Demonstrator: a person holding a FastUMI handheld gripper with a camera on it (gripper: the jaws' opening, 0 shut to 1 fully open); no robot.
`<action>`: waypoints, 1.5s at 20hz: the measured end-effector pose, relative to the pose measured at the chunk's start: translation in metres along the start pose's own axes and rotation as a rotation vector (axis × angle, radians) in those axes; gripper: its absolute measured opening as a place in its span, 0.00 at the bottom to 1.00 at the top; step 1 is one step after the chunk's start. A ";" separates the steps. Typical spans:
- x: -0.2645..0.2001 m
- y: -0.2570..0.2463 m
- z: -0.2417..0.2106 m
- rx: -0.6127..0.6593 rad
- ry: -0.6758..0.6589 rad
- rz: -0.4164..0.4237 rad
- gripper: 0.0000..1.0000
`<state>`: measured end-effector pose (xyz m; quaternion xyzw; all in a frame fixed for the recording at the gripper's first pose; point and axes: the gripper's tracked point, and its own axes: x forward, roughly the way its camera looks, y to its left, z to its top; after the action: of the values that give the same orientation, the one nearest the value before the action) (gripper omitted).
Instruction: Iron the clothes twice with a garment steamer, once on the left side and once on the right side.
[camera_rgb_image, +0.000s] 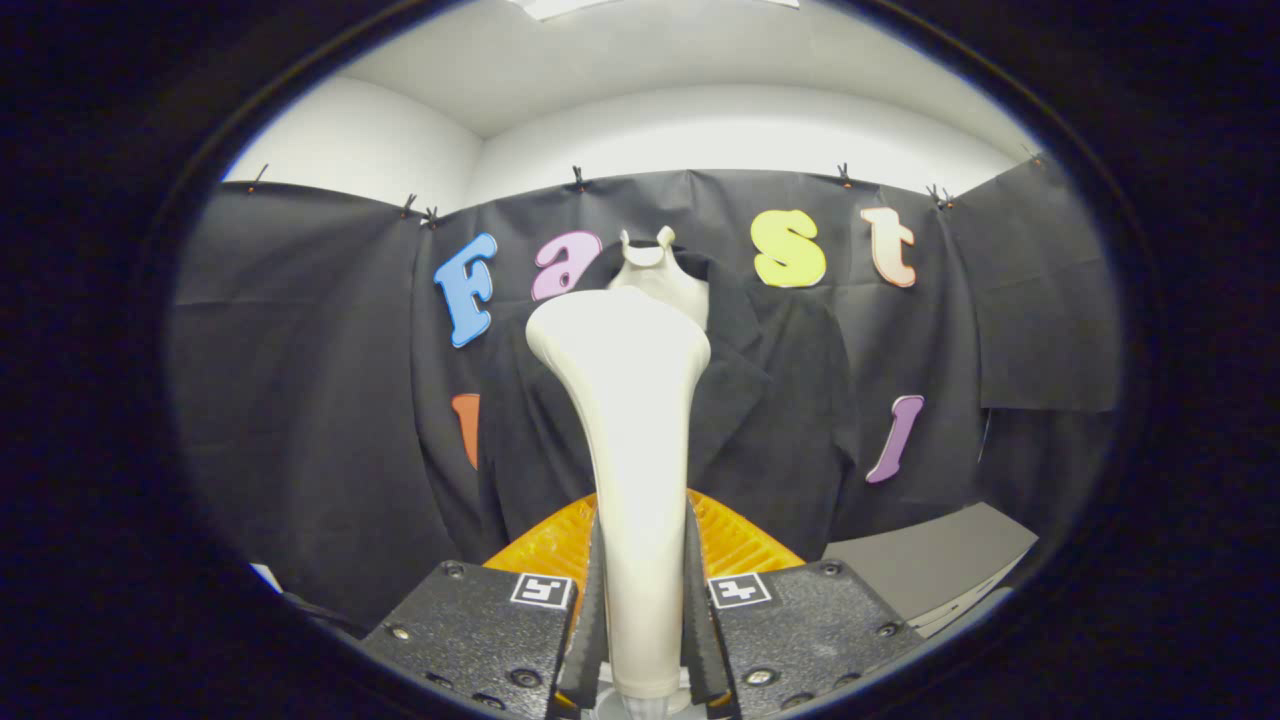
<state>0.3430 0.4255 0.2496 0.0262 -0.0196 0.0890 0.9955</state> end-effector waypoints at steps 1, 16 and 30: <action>0.004 0.008 0.008 -0.009 -0.015 0.000 0.36; 0.089 0.064 0.015 -0.112 0.034 -0.069 0.36; 0.076 0.058 -0.037 -0.180 0.101 -0.087 0.36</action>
<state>0.4091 0.4977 0.2187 -0.0669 0.0236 0.0447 0.9965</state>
